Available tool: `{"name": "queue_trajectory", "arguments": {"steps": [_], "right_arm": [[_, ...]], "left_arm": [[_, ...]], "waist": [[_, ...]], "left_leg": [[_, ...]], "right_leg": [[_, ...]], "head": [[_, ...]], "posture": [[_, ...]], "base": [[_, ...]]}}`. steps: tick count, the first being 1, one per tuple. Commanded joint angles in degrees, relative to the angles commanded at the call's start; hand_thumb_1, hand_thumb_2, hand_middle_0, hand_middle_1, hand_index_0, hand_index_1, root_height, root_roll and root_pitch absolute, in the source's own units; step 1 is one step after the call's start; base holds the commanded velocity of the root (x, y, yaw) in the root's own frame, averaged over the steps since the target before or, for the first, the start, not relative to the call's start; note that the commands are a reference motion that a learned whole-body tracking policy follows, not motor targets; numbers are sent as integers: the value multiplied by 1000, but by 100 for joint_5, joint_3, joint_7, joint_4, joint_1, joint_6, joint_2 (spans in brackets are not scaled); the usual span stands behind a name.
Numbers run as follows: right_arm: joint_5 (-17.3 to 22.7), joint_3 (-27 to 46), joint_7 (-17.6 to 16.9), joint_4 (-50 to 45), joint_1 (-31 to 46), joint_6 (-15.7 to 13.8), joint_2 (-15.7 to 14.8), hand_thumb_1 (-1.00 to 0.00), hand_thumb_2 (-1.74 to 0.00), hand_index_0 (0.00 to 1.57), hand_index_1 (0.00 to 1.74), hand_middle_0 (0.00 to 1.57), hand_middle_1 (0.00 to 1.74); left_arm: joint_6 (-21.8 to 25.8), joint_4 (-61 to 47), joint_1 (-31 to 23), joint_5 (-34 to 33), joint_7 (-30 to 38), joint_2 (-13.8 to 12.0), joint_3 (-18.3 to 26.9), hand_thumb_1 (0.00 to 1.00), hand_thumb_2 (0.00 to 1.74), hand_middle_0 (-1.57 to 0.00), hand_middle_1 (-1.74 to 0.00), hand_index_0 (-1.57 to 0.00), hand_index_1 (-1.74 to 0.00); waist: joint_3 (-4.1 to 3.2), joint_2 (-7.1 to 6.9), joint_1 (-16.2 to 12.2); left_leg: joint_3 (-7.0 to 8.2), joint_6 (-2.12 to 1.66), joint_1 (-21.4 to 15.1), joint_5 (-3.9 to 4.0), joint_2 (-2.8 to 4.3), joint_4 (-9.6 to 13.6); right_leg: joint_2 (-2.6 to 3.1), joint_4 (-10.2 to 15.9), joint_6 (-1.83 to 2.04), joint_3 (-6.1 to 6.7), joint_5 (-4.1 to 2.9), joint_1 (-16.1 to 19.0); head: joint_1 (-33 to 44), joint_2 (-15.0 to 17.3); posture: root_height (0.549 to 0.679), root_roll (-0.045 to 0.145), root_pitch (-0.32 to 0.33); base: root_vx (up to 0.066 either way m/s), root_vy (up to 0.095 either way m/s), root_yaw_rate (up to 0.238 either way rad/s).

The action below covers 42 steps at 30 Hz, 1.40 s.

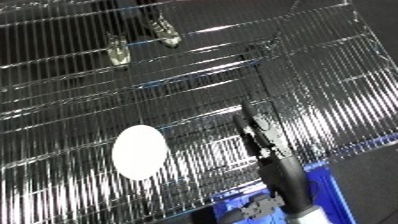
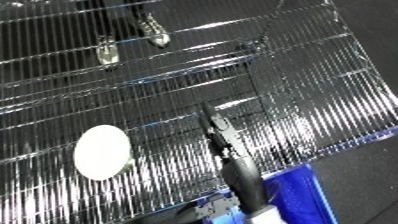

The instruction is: Pick up the object and place it into the box

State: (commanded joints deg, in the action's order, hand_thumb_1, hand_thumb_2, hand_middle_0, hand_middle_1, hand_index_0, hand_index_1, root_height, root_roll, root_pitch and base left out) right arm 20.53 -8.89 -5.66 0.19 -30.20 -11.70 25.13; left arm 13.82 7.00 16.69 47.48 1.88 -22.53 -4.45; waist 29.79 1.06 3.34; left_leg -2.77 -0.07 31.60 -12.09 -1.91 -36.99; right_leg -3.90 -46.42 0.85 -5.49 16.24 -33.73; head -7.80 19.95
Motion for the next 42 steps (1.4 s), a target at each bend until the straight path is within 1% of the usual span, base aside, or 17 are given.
{"name": "queue_trajectory", "arguments": {"steps": [3, 11, 14, 17, 19, 20, 21, 22, 23, 25, 26, 29, 35, 39, 42], "right_arm": [[-68, -72, -62, 28, -37, 53, -30, 0, 0, 0, 0, 0, 0], [-229, -265, -236, 18, -54, 224, -48, 0, 0, 0, 0, 0, 0], [-249, -313, -276, 40, -75, 229, -59, 0, 0, 0, 0, 0, 0], [-245, -382, -333, 108, -140, 222, -57, 0, 0, 0, 0, 0, 0], [-230, -407, -345, 150, -200, 241, -39, 0, 0, 0, 0, 0, 0], [-230, -407, -345, 150, -200, 241, -39, 0, 0, 0, 0, 0, 0], [-214, -443, -364, 208, -279, 268, -15, 0, 0, 0, 0, 0, 0], [-214, -443, -364, 208, -279, 268, -15, 0, 0, 0, 0, 0, 0], [-197, -486, -392, 293, -365, 281, 2, 0, 0, 0, 0, 0, 0], [-189, -506, -407, 343, -407, 278, 8, 0, 0, 0, 0, 0, 0], [-172, -536, -428, 459, -491, 265, 17, 0, 0, 0, 0, 0, 0], [-143, -564, -444, 629, -618, 236, 42, 0, 0, 0, 0, 0, 0], [-87, -594, -419, 806, -797, 202, 128, 0, 0, 0, 0, 0, 0], [-64, -608, -403, 877, -946, 182, 176, 0, 0, 0, 0, 0, 0], [-41, -627, -388, 932, -1106, 138, 205, 0, 0, 0, 0, 0, 0]], "left_arm": [[-6, 48, 31, -64, -65, -3, -60, 1000, 1740, -1570, -1740, -1570, -1740], [-73, 71, -40, -198, -234, -54, -146, 1000, 1740, -1570, -1740, -1570, -1740], [-78, 86, -49, -236, -252, -58, -178, 1000, 1740, -1570, -1740, -1570, -1740], [-75, 106, -43, -315, -259, -58, -233, 1000, 1740, -1570, -1740, -1570, -1740], [-66, 111, -26, -372, -261, -59, -261, 1000, 1740, -1570, -1740, -1570, -1740], [-66, 111, -26, -372, -261, -59, -261, 1000, 1740, -1570, -1740, -1570, -1740], [-52, 117, 15, -443, -244, -63, -305, 1000, 1740, -1570, -1740, -1570, -1740], [-52, 117, 15, -443, -244, -63, -305, 1000, 1740, -1570, -1740, -1570, -1740], [-41, 130, 80, -510, -209, -62, -360, 1000, 1740, -1570, -1740, -1570, -1740], [-39, 135, 115, -532, -186, -60, -391, 1000, 1740, -1570, -1740, -1570, -1740], [-43, 157, 191, -558, -144, -49, -451, 1000, 1740, -1570, -1740, -1570, -1740], [-39, 202, 301, -567, -90, -31, -546, 1000, 1740, -1570, -1740, -1570, -1740], [12, 273, 434, -536, -85, -18, -671, 1000, 1740, -1570, -1740, -1570, -1740], [12, 275, 494, -540, -125, -5, -726, 1000, 1740, -1570, -1740, -1570, -1740], [-5, 264, 568, -544, -129, -6, -767, 1000, 1740, -1570, -1740, -1570, -1740]], "waist": [[0, -31, 79], [0, -78, 246], [0, -82, 270], [0, -80, 301], [0, -73, 313], [0, -73, 313], [0, -61, 324], [0, -61, 324], [0, -47, 333], [0, -40, 336], [0, -25, 339], [0, 0, 342], [0, 40, 352], [0, 64, 379], [0, 86, 401]], "left_leg": [[-48, 6, 50, 11, -23, -50], [-114, 35, 140, -65, -81, -284], [-122, 38, 154, -76, -91, -320], [-122, 39, 198, -93, -98, -373], [-114, 38, 238, -100, -102, -398], [-114, 38, 238, -100, -102, -398], [-104, 37, 293, -105, -110, -422], [-104, 37, 293, -105, -110, -422], [-96, 34, 360, -107, -118, -451], [-95, 31, 394, -109, -122, -469], [-91, 28, 460, -118, -132, -507], [-78, 37, 552, -139, -148, -558], [-42, 61, 723, -190, -170, -642], [-29, 71, 852, -229, -181, -726], [-28, 85, 949, -258, -196, -782]], "right_leg": [[-10, -34, -4, -63, 21, -3], [-46, -121, -30, -189, 84, 22], [-51, -143, -33, -207, 93, 26], [-71, -188, -34, -233, 107, 0], [-79, -208, -31, -241, 106, -41], [-79, -208, -31, -241, 106, -41], [-84, -229, -27, -245, 100, -98], [-84, -229, -27, -245, 100, -98], [-88, -256, -24, -245, 96, -164], [-90, -274, -23, -245, 96, -197], [-93, -312, -23, -243, 100, -259], [-102, -366, -23, -239, 111, -355], [-118, -460, -14, -241, 123, -552], [-140, -530, 0, -246, 118, -700], [-145, -583, 12, -245, 115, -815]], "head": [[202, 35], [402, 140], [398, 159], [376, 218], [359, 344], [359, 344], [329, 535], [329, 535], [305, 678], [288, 727], [256, 819], [221, 815], [160, 709], [59, 542], [-20, 388]], "posture": [[634, 52, 120], [632, 51, 113], [631, 50, 111], [630, 48, 111], [629, 47, 114], [629, 47, 114], [629, 47, 119], [629, 47, 119], [628, 46, 125], [627, 45, 128], [626, 45, 132], [624, 44, 141], [621, 42, 160], [619, 41, 173], [617, 39, 184]], "base": [[27, -69, 220], [37, -34, 153], [34, -9, 86], [25, 6, 52], [7, 16, 40], [2, 17, 38], [-7, 22, 36], [-7, 22, 36], [-5, 26, 30], [-3, 27, 29], [-1, 28, 31], [0, 33, 34], [1, 36, 27], [4, 22, 39], [3, 21, 30]]}}
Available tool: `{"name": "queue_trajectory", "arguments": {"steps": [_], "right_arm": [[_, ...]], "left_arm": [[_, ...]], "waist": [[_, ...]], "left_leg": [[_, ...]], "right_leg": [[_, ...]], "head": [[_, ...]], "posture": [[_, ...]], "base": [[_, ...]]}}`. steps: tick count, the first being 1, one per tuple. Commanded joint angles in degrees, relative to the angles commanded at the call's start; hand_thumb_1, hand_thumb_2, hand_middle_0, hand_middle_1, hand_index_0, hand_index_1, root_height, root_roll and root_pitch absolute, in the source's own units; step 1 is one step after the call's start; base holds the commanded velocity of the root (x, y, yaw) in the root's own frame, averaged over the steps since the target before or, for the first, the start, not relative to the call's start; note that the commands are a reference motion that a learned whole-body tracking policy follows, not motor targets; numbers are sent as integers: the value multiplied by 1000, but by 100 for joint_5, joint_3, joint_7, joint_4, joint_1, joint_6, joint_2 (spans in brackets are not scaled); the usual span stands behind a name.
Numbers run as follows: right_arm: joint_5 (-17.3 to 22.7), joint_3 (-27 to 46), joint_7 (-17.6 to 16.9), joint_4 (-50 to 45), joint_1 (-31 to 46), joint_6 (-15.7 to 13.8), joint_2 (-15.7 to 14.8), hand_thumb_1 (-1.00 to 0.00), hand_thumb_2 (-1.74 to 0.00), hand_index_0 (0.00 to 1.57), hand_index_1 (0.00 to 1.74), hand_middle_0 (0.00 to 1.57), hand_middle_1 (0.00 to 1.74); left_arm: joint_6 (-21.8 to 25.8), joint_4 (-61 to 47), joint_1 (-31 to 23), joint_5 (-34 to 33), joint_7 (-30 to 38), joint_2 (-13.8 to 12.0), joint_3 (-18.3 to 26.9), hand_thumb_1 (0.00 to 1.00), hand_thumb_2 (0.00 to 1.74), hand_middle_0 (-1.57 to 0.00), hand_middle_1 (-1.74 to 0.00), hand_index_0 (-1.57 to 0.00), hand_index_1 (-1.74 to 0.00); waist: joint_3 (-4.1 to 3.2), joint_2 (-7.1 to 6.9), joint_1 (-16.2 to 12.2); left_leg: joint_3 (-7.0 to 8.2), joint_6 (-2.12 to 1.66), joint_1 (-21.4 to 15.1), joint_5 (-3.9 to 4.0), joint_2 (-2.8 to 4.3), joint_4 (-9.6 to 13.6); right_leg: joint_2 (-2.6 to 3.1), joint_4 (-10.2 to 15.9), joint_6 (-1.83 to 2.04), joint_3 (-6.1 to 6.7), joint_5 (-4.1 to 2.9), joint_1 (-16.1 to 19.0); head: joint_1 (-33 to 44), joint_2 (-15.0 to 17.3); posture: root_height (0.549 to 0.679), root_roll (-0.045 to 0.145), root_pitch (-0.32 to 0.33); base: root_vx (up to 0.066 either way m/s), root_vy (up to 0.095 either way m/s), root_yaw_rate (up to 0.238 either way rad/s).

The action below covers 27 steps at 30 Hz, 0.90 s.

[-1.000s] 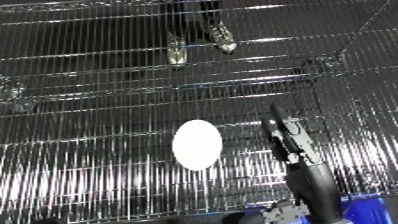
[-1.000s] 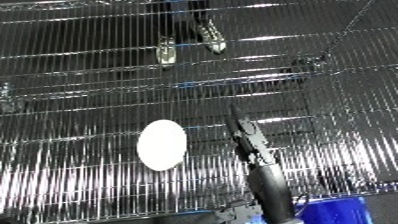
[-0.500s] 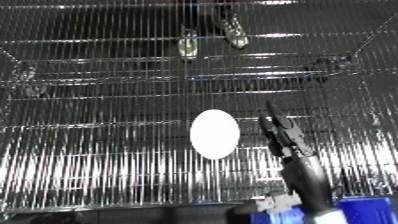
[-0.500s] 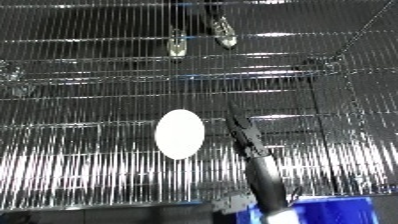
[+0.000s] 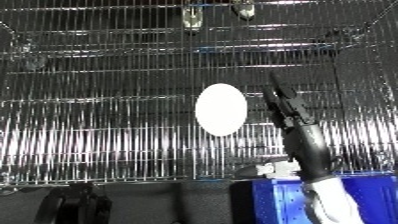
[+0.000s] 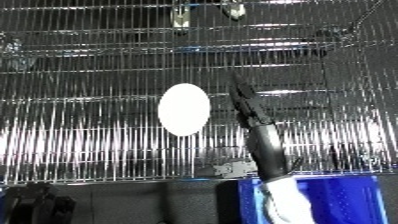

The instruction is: Pick up the object and place it into the box

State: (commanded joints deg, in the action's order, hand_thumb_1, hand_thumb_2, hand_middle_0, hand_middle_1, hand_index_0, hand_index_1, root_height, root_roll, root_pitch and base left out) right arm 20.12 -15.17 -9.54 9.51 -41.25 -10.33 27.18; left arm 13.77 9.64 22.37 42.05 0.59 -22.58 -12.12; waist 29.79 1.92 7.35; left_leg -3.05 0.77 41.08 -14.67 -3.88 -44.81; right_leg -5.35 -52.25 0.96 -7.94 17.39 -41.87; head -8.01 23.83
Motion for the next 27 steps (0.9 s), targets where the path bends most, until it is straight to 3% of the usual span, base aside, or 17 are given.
{"name": "queue_trajectory", "arguments": {"steps": [7, 14, 24, 27], "right_arm": [[47, -79, 48, 180, -423, -28, 86, 0, 0, 0, 0, 0, 0], [59, -219, 124, 404, -814, 9, 97, 0, 0, 0, 0, 0, 0], [57, -399, 214, 634, -1148, 167, 54, 0, 0, 0, 0, 0, 0], [74, -432, 268, 686, -1219, 190, 14, -150, -261, 235, 261, 235, 261]], "left_arm": [[-11, 0, 153, 35, -9, -14, -85, 1000, 1740, -1570, -1740, -1570, -1740], [-1, -36, 238, 111, 11, -14, -143, 1000, 1740, -1570, -1740, -1570, -1740], [104, -302, 289, 246, -4, -41, -101, 1000, 1740, -1570, -1740, -1570, -1740], [65, -376, 281, 242, -18, -31, -92, 1000, 1740, -1570, -1740, -1570, -1740]], "waist": [[0, 75, 67], [0, 148, 157], [0, 204, 269], [0, 204, 300]], "left_leg": [[4, 29, 265, -72, -43, -184], [0, 76, 578, -158, -91, -390], [-17, 96, 761, -174, -157, -444], [-32, 103, 794, -185, -174, -470]], "right_leg": [[-17, -183, 12, 15, 19, -306], [-21, -384, -1, 16, 55, -640], [-18, -443, 0, 0, 46, -830], [-18, -456, -5, -14, 45, -856]], "head": [[-194, -230], [-434, -456], [-715, -627], [-805, -692]], "posture": [[610, 37, 208], [603, 34, 236], [601, 33, 261], [600, 32, 263]], "base": [[-3, 27, 43], [11, 20, 53], [19, 10, 44], [12, -6, 38]]}}
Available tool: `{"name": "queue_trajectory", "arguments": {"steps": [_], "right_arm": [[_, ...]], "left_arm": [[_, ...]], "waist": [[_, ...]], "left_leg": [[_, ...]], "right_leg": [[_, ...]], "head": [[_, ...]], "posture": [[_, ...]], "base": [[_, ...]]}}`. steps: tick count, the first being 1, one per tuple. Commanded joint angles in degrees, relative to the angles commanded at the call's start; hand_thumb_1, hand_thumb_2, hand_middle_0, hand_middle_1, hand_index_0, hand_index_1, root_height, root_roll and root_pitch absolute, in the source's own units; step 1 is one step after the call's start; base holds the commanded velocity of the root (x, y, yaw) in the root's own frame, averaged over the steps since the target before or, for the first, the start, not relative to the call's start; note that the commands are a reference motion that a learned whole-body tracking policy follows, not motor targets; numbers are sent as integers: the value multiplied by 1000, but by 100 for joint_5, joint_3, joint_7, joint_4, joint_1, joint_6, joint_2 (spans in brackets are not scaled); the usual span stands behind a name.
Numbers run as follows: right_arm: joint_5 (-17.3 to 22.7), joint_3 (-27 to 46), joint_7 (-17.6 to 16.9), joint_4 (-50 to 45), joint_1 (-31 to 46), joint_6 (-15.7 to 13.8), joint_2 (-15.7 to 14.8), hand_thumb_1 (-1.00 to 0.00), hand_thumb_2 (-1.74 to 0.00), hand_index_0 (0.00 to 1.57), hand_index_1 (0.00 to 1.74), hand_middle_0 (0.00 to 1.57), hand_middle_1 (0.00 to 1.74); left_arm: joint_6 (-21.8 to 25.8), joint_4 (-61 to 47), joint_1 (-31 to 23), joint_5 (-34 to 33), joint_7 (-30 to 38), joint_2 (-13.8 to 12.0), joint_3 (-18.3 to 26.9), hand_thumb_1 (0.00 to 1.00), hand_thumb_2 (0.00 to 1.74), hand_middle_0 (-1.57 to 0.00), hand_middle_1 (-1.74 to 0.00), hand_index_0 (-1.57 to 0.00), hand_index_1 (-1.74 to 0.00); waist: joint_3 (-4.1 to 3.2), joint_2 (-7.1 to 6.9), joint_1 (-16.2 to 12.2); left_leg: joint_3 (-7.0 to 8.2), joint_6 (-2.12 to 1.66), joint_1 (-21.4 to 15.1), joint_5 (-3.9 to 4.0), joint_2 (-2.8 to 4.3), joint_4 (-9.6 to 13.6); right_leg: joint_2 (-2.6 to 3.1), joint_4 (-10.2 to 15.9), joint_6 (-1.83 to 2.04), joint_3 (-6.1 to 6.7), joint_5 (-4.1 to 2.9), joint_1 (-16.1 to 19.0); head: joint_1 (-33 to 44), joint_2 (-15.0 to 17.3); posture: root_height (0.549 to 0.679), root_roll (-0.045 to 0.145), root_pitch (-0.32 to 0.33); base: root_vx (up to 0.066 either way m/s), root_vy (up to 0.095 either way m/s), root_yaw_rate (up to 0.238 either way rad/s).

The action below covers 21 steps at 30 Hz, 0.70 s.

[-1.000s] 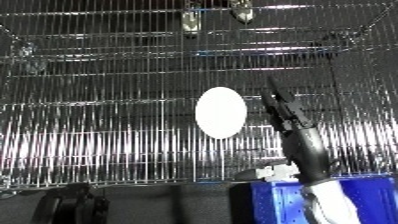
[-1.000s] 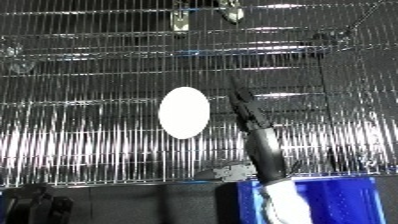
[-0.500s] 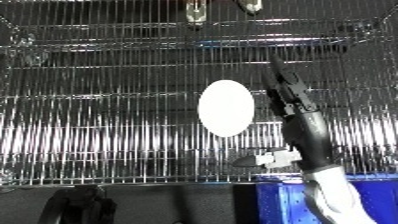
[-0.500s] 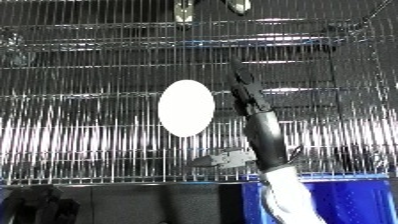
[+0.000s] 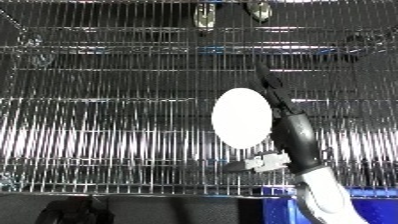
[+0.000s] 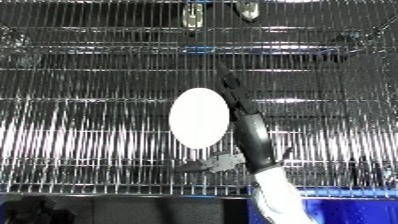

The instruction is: Pick up the object and place it into the box

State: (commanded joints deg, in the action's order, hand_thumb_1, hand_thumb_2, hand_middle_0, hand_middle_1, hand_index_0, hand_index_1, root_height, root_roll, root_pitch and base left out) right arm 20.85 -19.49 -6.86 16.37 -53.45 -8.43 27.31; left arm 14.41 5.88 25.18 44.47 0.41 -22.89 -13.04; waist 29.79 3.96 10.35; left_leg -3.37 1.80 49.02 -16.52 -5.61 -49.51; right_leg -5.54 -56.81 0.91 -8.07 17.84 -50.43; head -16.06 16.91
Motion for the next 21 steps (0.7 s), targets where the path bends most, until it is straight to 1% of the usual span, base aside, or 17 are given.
{"name": "queue_trajectory", "arguments": {"steps": [4, 11, 16, 19, 21], "right_arm": [[22, -49, 38, 56, -85, -13, -57, -350, -609, 549, 609, 549, 609], [8, -55, 6, 124, -145, 48, -79, -700, -1218, 1099, 1218, 1099, 1218], [-29, -21, -157, 95, -43, 55, -77, -700, -1218, 1099, 1218, 1099, 1218], [-92, 41, -263, -16, 103, -11, -95, -700, -1218, 1099, 1218, 1099, 1218], [-137, 106, -341, -152, 248, -80, -105, -700, -1218, 1099, 1218, 1099, 1218]], "left_arm": [[-36, -35, -30, -15, -28, 25, 1, 1000, 1740, -1570, -1740, -1570, -1740], [-48, -58, -68, -23, -59, 56, 37, 1000, 1740, -1570, -1740, -1570, -1740], [-52, -87, -104, -5, -51, 45, 46, 1000, 1740, -1570, -1740, -1570, -1740], [-30, -103, -152, -33, -68, 46, 72, 1000, 1740, -1570, -1740, -1570, -1740], [-6, -121, -198, -69, -83, 50, 102, 1000, 1740, -1570, -1740, -1570, -1740]], "waist": [[0, 1, 29], [0, 13, 21], [0, 8, -17], [0, -11, -56], [0, -29, -98]], "left_leg": [[-13, 12, 19, -6, -12, -16], [-4, 19, 14, -2, -14, -10], [10, 16, -27, 12, 7, 41], [14, 9, -143, 46, 28, 177], [21, 3, -262, 84, 47, 313]], "right_leg": [[5, -17, -10, -15, 1, -19], [20, -29, -17, -10, 2, -29], [30, 19, -9, 14, -23, -1], [52, 136, 1, 28, -55, 102], [72, 247, 10, 45, -82, 206]], "head": [[-94, -25], [-144, -134], [-158, -126], [-131, -154], [-109, -175]], "posture": [[599, 31, 264], [599, 30, 264], [600, 30, 263], [604, 29, 260], [608, 29, 256]], "base": [[12, -3, 14], [4, 7, -17], [-8, -6, -29], [-11, -25, -54], [-16, -23, -101]]}}
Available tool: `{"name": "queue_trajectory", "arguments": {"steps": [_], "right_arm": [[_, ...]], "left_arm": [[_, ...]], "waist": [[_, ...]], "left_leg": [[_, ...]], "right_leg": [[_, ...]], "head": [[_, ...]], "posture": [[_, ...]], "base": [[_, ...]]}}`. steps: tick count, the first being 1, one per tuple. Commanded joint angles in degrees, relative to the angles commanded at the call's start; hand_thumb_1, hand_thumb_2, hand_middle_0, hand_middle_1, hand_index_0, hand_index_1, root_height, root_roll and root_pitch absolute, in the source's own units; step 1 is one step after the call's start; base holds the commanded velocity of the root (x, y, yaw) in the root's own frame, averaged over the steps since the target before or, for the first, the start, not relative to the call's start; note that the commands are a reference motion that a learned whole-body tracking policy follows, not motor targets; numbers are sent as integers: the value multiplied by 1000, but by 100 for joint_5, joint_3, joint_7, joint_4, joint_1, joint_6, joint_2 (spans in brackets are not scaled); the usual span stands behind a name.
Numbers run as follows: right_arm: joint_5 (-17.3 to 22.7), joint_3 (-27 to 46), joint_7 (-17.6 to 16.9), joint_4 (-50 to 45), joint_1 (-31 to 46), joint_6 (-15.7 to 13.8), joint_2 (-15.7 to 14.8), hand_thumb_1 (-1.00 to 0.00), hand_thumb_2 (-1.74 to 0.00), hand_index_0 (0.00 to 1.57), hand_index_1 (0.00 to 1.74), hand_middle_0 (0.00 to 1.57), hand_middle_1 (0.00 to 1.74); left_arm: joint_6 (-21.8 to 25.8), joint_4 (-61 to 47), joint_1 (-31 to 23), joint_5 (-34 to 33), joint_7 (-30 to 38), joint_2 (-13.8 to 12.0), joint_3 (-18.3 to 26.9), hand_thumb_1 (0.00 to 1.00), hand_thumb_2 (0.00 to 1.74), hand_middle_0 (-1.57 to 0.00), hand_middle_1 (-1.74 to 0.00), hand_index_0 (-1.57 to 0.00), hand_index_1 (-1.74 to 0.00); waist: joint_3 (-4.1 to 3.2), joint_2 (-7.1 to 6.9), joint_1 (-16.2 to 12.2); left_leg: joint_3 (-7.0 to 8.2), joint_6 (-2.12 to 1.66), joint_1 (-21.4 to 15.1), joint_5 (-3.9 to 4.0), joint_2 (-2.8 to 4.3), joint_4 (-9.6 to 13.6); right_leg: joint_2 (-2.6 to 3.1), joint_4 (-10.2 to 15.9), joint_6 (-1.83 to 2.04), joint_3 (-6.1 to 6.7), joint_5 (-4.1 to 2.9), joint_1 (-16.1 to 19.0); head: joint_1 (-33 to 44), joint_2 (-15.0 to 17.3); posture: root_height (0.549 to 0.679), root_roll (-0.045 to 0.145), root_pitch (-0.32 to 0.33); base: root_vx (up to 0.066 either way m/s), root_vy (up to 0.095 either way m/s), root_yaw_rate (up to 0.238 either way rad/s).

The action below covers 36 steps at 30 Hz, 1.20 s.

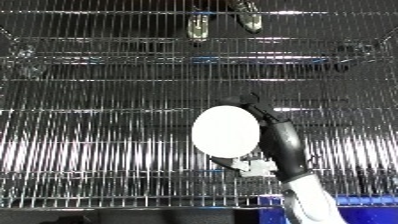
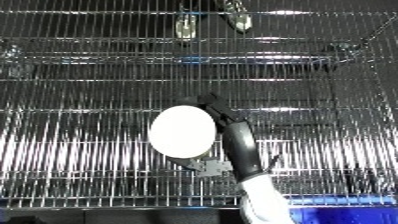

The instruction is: Pick up the object and place it into the box

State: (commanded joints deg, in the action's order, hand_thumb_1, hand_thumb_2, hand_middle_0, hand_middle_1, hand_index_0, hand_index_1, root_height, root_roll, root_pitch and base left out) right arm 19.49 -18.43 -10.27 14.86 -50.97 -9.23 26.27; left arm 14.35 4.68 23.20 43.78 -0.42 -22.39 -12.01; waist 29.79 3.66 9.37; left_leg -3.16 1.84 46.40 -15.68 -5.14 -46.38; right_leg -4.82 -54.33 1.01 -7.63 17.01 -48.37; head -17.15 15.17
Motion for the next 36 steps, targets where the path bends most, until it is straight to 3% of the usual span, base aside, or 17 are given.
{"name": "queue_trajectory", "arguments": {"steps": [7, 16, 19, 27, 32, 36], "right_arm": [[-237, 308, -190, -683, 662, -242, -36, -700, -1218, 1099, 1218, 1099, 1218], [-512, 780, -333, -1505, 1550, -569, -68, -700, -1218, 1099, 1218, 1099, 1218], [-522, 950, -419, -1690, 1860, -680, -83, -700, -1218, 1099, 1218, 1099, 1218], [-149, 1456, -536, -1923, 2711, -936, -28, -700, -1218, 1099, 1218, 1099, 1218], [17, 1925, -638, -1971, 3245, -1120, 42, -700, -1218, 1099, 1218, 1099, 1218], [92, 2276, -745, -1977, 3635, -1152, 169, -700, -1218, 1099, 1218, 1099, 1218]], "left_arm": [[74, -61, -176, -131, -6, 46, 142, 1000, 1740, -1570, -1740, -1570, -1740], [87, -165, -419, -285, 58, 40, 415, 1000, 1740, -1570, -1740, -1570, -1740], [94, -199, -516, -292, 34, -5, 543, 1000, 1740, -1570, -1740, -1570, -1740], [-68, -404, -835, -217, -65, -194, 931, 1000, 1740, -1570, -1740, -1570, -1740], [-145, -475, -1038, -107, -111, -260, 1089, 1000, 1740, -1570, -1740, -1570, -1740], [-95, -495, -1178, 1, -69, -154, 1128, 1000, 1740, -1570, -1740, -1570, -1740]], "waist": [[0, -64, -234], [0, -153, -616], [0, -177, -736], [0, -203, -1070], [0, -120, -1344], [0, 13, -1597]], "left_leg": [[61, -39, -424, 93, 90, 387], [188, -84, -822, 106, 232, 606], [230, -83, -962, 69, 263, 644], [378, -66, -1399, -100, 358, 654], [550, -95, -1745, -201, 405, 716], [724, -120, -2017, -248, 438, 802]], "right_leg": [[55, 340, 44, 78, -89, 363], [113, 601, 88, 262, -186, 696], [143, 687, 96, 346, -207, 813], [196, 865, 92, 547, -223, 1222], [179, 996, 86, 687, -199, 1496], [166, 1087, 67, 821, -160, 1640]], "head": [[35, -64], [134, -78], [40, 8], [-715, 603], [-1269, 840], [-1802, 1099]], "posture": [[618, 32, 235], [625, 35, 203], [627, 36, 192], [634, 44, 150], [639, 58, 122], [641, 73, 107]], "base": [[-34, -6, -164], [-30, 6, -243], [-26, 3, -262], [-12, 17, -268], [24, 80, -267], [44, 156, -241]]}}
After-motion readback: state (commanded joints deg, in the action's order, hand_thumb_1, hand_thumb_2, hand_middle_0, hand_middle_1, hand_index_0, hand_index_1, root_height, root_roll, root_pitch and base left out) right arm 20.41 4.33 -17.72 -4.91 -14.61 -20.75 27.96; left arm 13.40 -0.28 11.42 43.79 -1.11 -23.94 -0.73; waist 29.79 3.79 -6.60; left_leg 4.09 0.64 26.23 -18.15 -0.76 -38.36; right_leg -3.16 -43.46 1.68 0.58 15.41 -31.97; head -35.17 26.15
